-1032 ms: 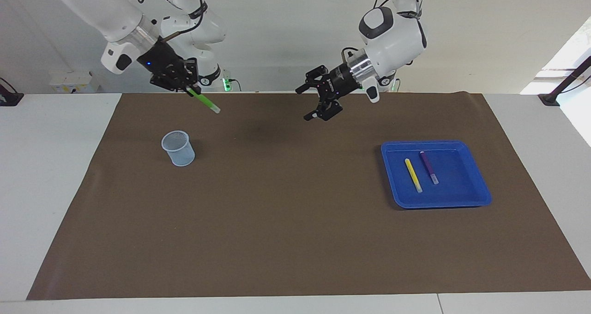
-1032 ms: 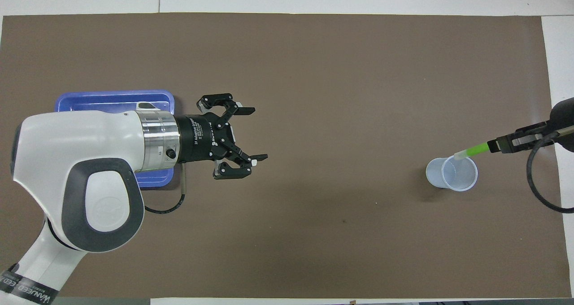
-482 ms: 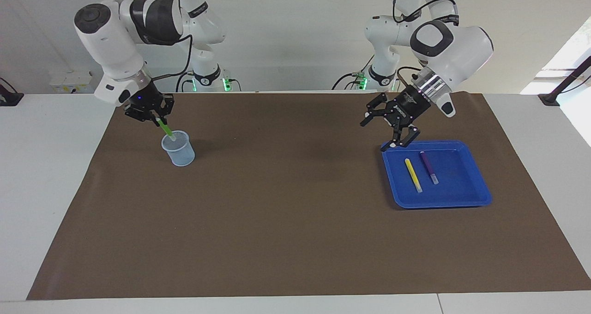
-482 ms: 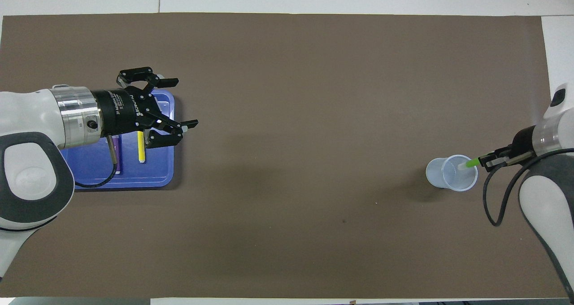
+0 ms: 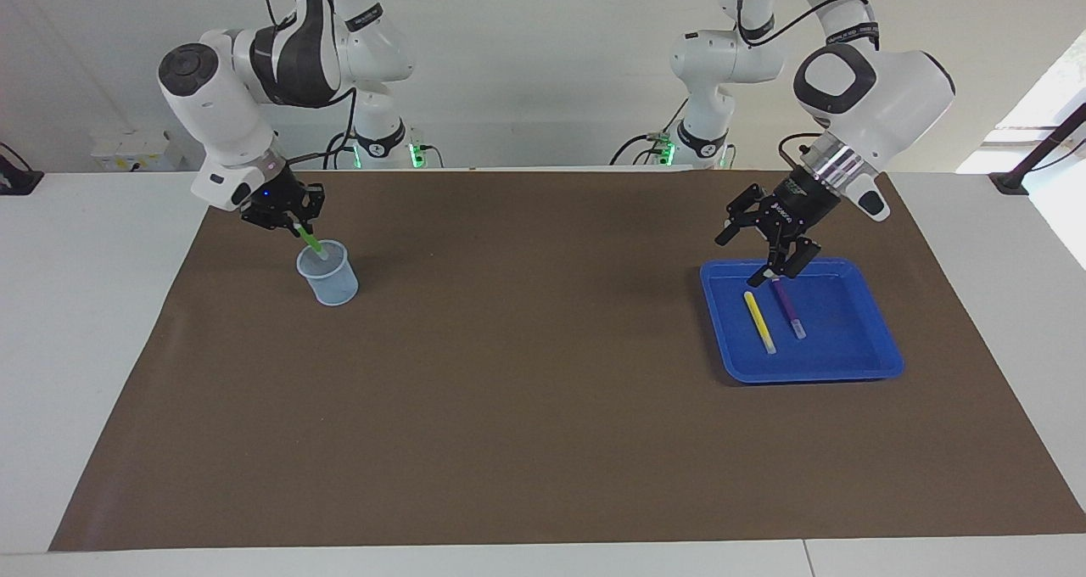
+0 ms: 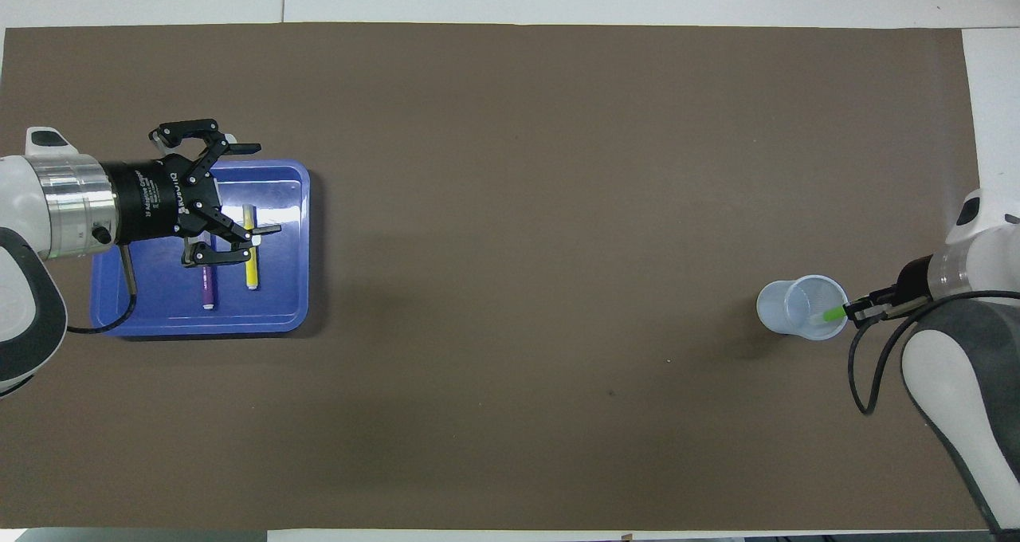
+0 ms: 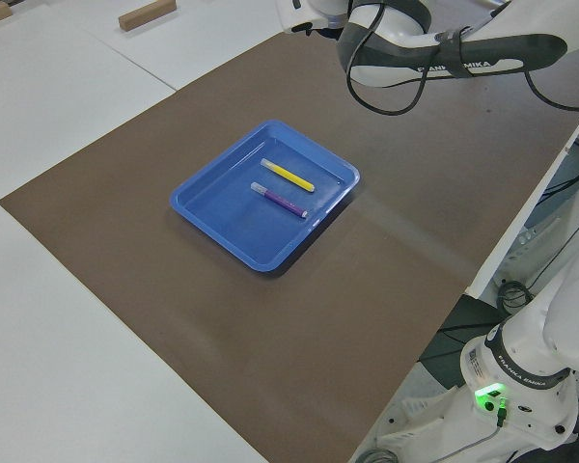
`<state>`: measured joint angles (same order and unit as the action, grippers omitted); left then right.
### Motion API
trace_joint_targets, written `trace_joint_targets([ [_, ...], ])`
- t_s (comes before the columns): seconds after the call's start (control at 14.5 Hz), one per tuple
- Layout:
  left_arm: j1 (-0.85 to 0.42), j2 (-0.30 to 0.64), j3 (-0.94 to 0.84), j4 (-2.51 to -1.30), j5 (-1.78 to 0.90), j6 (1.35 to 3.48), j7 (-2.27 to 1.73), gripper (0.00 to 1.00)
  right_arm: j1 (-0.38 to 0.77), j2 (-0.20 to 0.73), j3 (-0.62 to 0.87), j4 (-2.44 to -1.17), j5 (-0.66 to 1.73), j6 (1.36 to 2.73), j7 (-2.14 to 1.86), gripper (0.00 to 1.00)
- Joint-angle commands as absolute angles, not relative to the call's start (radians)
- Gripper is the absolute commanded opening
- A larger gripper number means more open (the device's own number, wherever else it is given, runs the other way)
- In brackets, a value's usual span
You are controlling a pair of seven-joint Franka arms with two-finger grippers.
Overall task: Transfer and insert pens with both arms
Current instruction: 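Lower the green pen into the cup while the left gripper returns, then release the green pen while the left gripper grasps the purple pen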
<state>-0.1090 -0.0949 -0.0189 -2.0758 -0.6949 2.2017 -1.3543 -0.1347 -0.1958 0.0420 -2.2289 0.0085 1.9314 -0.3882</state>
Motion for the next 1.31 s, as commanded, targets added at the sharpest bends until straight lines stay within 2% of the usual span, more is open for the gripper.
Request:
trace_joint_targets([
  [0.0,-0.066,-0.08,-0.028,-2.089,-0.637,2.189,-1.234,1.0,-0.153,-0.184,0.051,-2.244,-0.006,1.962,-0.413,0.0],
  [0.07,-0.046,-0.072,-0.028,-2.089,-0.626,2.189,-1.157,1.0,-0.152,-0.184,0.052,-2.244,-0.006,1.959,-0.413,0.12],
  [0.14,-0.028,-0.049,-0.028,-2.089,-0.618,2.187,-1.081,1.0,-0.15,-0.184,0.052,-2.243,-0.006,1.957,-0.413,0.47],
  [0.21,-0.017,-0.032,-0.028,-2.088,-0.605,2.19,-1.016,1.0,-0.15,-0.181,0.052,-2.237,-0.006,1.951,-0.411,0.9],
  [0.28,0.006,-0.009,-0.028,-2.082,-0.569,2.191,-0.943,1.0,-0.152,-0.175,0.054,-2.223,-0.005,1.945,-0.413,1.0],
  [0.48,0.023,0.037,-0.026,-2.075,-0.471,2.189,-0.662,1.0,-0.134,-0.178,0.064,-2.105,0.009,1.835,-0.413,1.0],
  [0.76,0.038,0.132,-0.026,-2.027,-0.264,2.198,-0.38,1.0,-0.097,-0.169,0.064,-1.84,0.113,1.539,-0.393,1.0],
  [1.03,0.041,0.21,-0.026,-1.996,-0.039,2.242,-0.097,1.0,-0.112,-0.183,0.046,-1.738,0.334,1.39,-0.332,1.0],
  [1.24,0.04,0.274,-0.026,-1.967,0.032,2.261,0.043,1.0,-0.12,-0.186,0.037,-1.718,0.409,1.373,-0.162,1.0],
])
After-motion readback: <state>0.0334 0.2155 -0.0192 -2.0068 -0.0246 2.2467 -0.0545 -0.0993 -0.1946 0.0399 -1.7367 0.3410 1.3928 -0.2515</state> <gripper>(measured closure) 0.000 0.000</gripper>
